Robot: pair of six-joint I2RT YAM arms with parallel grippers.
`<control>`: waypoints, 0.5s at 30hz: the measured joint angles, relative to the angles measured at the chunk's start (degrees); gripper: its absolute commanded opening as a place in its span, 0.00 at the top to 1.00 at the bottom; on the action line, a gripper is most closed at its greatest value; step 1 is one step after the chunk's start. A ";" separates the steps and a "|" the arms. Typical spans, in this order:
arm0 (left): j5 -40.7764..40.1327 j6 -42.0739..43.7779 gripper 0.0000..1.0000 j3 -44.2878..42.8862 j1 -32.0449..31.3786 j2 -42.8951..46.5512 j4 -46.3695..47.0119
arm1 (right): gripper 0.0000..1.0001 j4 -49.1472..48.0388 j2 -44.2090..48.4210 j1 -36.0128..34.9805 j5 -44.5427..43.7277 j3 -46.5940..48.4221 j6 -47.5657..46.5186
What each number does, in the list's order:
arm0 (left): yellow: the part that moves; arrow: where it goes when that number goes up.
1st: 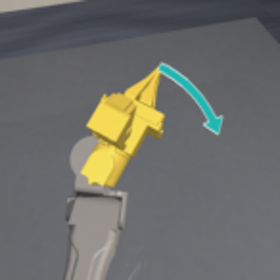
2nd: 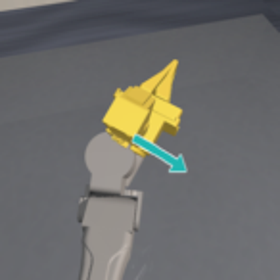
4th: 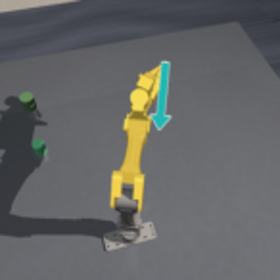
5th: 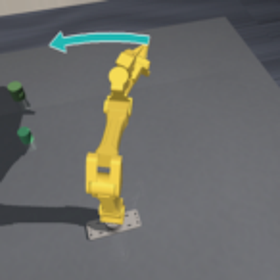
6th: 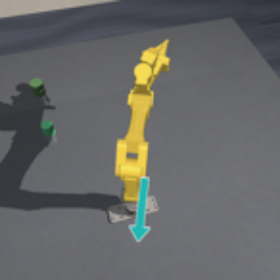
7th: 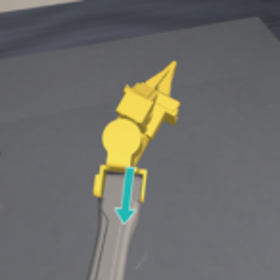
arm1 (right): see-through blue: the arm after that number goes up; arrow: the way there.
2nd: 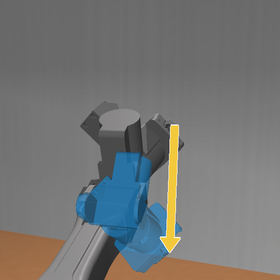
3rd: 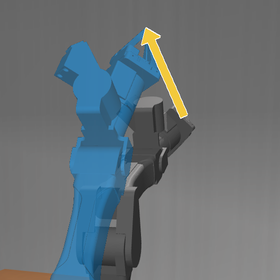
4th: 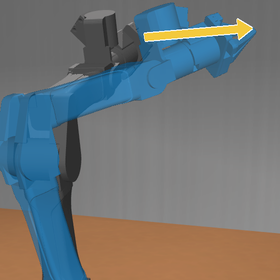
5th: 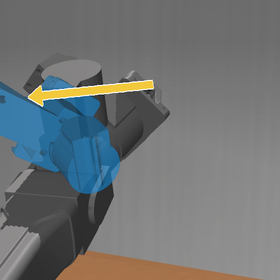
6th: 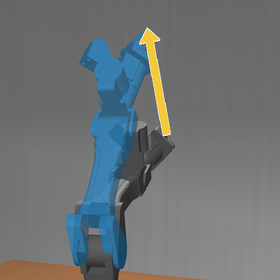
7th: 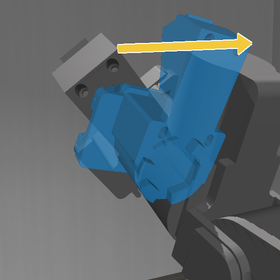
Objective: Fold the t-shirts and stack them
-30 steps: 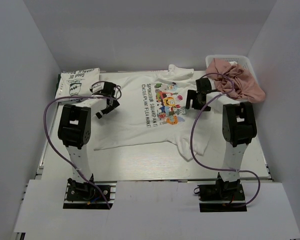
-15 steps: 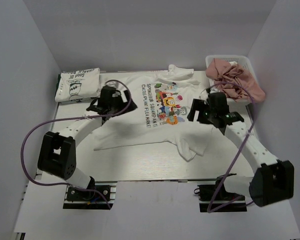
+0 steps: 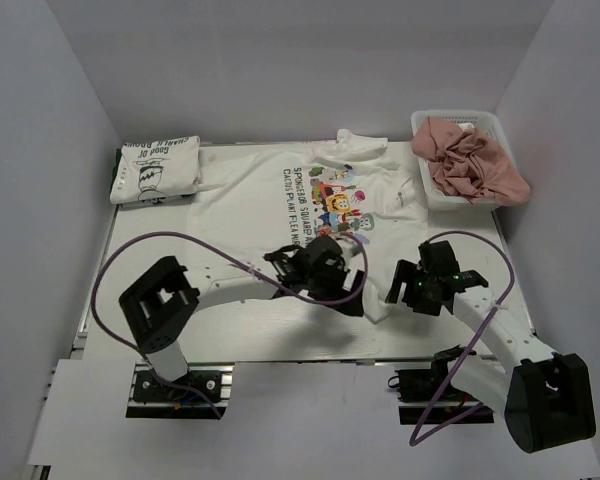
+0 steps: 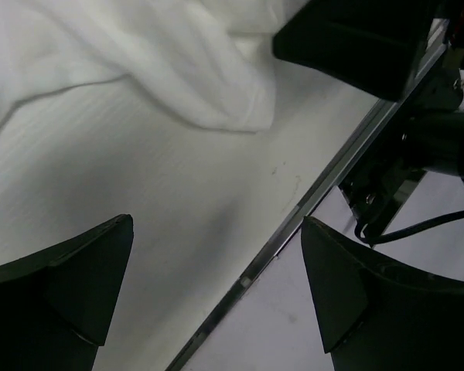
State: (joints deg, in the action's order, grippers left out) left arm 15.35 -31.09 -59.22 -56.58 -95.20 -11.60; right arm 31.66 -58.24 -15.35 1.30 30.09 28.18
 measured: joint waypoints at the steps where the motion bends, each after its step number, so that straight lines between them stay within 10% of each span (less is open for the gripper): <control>1: -0.83 0.31 0.03 -1.90 -1.49 -1.99 -0.96 | 0.20 -0.31 0.00 0.11 -0.02 -0.48 0.04; 15: -10.21 1.09 0.34 -22.05 -7.30 -22.40 -6.95 | 0.75 -11.58 -1.55 2.60 -0.04 -4.90 -0.50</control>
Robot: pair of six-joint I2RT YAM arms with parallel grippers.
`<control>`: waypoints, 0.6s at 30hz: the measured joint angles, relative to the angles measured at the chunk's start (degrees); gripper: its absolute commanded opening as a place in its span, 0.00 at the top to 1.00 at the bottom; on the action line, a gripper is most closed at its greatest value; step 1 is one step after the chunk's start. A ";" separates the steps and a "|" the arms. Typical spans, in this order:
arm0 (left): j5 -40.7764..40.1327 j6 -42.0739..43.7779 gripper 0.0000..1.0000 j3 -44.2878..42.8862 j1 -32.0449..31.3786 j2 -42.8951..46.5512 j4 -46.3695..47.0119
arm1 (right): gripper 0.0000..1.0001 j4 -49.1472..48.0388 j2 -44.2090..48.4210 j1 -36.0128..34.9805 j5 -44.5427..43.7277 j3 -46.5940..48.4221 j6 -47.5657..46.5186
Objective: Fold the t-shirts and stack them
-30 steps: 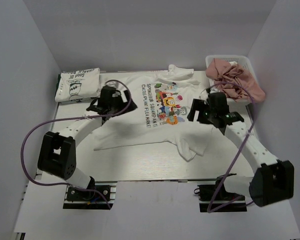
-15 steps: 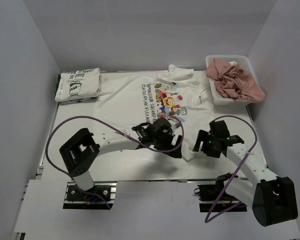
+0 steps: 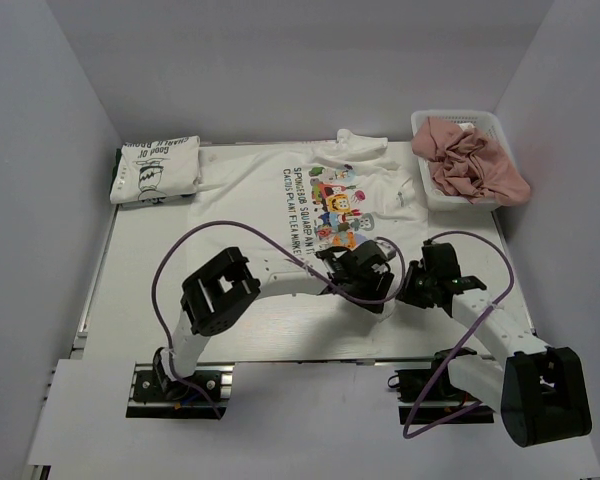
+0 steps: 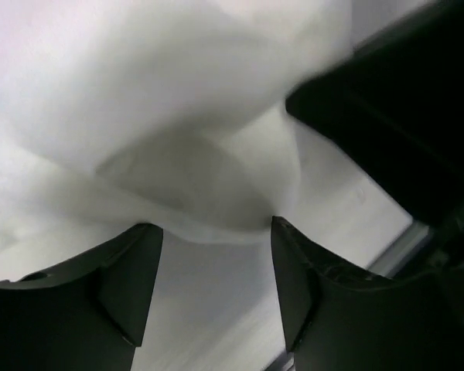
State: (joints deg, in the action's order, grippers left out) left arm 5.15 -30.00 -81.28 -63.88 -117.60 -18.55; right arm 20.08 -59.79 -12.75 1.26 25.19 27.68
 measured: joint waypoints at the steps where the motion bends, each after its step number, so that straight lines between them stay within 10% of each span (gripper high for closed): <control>1: -0.66 -0.22 0.38 -1.42 -0.04 -1.01 -0.70 | 0.76 -0.02 0.00 0.02 0.26 0.07 -0.09; 6: -3.96 -0.98 1.00 -6.34 -0.07 -4.96 -2.84 | 0.90 0.98 0.87 0.28 1.70 0.66 -0.31; 18: -7.17 -1.46 1.00 -2.29 -0.37 -0.63 -5.84 | 1.00 22.27 4.20 0.31 -2.58 19.65 0.37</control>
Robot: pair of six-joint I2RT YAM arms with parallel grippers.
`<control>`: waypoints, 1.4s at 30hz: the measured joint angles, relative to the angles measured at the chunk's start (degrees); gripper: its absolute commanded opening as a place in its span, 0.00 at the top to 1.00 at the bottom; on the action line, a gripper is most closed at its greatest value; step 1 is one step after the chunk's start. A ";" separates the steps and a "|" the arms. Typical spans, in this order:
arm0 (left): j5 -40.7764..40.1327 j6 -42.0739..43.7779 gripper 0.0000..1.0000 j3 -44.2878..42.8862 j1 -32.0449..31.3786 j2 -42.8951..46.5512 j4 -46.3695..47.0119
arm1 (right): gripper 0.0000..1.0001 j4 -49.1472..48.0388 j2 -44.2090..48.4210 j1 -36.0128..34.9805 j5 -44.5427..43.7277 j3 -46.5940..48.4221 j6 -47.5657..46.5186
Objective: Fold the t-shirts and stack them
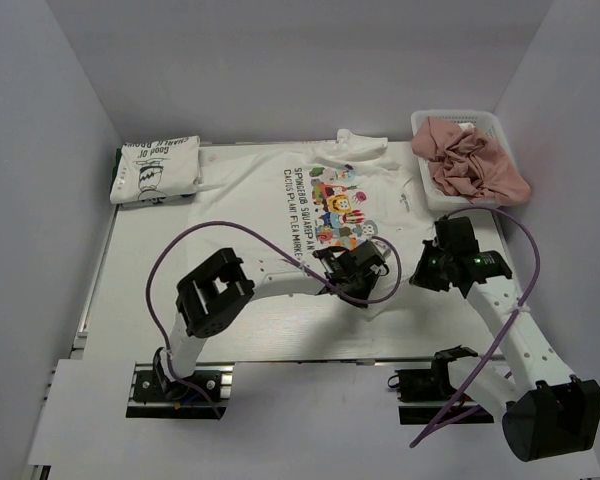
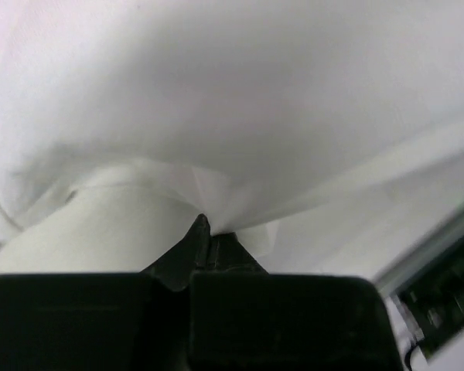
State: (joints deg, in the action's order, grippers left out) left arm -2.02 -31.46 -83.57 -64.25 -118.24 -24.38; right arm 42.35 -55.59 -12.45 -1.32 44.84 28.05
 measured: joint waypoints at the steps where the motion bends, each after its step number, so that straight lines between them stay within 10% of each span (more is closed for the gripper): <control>1: 1.20 0.42 1.00 0.83 0.00 1.16 0.35 | 1.00 2.01 0.13 0.02 -0.55 0.59 0.17; 7: 10.12 3.72 0.92 5.95 0.00 9.64 0.02 | 1.00 9.90 0.98 0.28 -3.41 0.90 1.57; 10: 13.64 6.54 0.16 8.04 -0.24 12.04 -0.94 | 0.65 11.89 1.40 0.42 -4.07 0.37 2.29; 11: 15.06 7.65 0.00 9.09 -0.33 12.79 -2.14 | 0.30 12.52 1.92 0.59 -4.74 -0.13 2.56; 13: 17.31 9.05 0.00 11.15 -0.37 13.75 -4.46 | 0.09 13.86 3.50 0.87 -5.73 -1.18 3.34; 25: -0.20 8.22 0.00 10.60 2.54 18.69 -13.90 | 0.09 9.66 -0.87 1.01 -5.57 -1.03 -1.05; 42: -15.91 4.44 0.00 7.02 37.20 16.55 -9.49 | 0.09 -23.04 -33.75 -3.72 -6.16 9.99 -2.49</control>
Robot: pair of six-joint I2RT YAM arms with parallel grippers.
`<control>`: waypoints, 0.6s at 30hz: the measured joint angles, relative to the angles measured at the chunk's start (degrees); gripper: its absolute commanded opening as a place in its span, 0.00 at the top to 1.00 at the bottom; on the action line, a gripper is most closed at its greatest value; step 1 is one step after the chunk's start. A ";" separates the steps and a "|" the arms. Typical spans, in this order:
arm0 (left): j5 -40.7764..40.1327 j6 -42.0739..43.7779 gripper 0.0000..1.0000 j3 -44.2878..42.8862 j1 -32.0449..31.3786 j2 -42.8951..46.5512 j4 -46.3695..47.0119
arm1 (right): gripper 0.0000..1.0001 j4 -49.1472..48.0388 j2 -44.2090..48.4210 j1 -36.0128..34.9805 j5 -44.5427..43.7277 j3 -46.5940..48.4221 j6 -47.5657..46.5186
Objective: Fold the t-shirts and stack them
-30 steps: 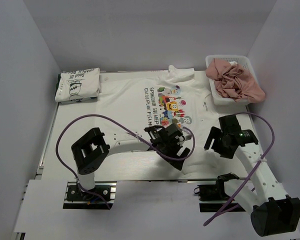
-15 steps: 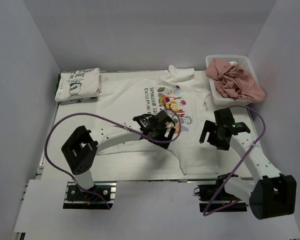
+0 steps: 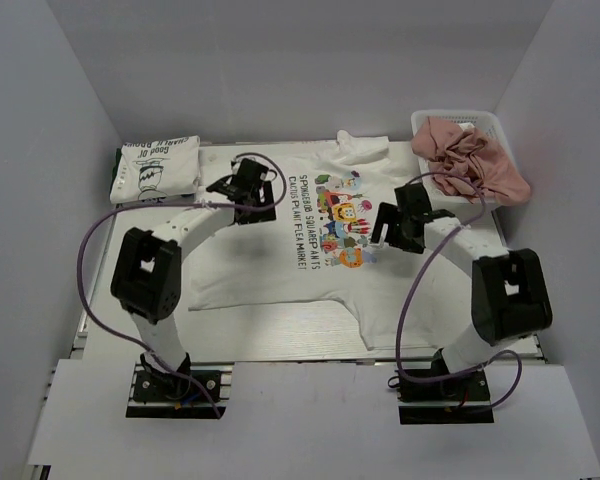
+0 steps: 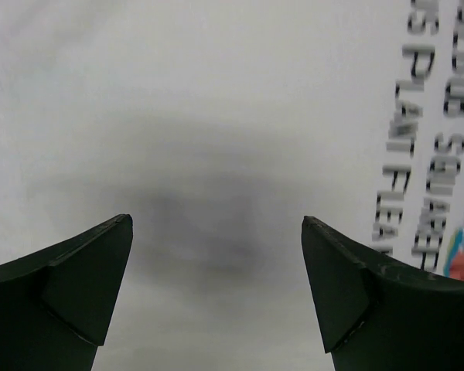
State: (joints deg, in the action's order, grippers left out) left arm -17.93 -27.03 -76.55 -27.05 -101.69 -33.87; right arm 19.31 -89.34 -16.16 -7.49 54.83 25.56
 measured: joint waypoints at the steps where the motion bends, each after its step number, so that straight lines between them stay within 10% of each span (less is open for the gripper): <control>1: -0.44 0.02 0.00 -1.99 1.05 -1.70 0.20 | 0.09 -0.72 -1.73 -0.20 -0.72 1.14 -0.28; 18: -0.61 2.93 0.00 -31.45 13.20 -32.72 3.23 | 0.09 -3.17 -29.73 -0.59 -10.86 28.02 -5.03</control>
State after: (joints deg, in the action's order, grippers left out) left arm -18.55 -24.10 -108.01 -13.85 -134.41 -30.63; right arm 16.14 -119.07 -16.75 -18.35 82.85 20.53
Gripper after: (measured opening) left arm 0.997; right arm 0.902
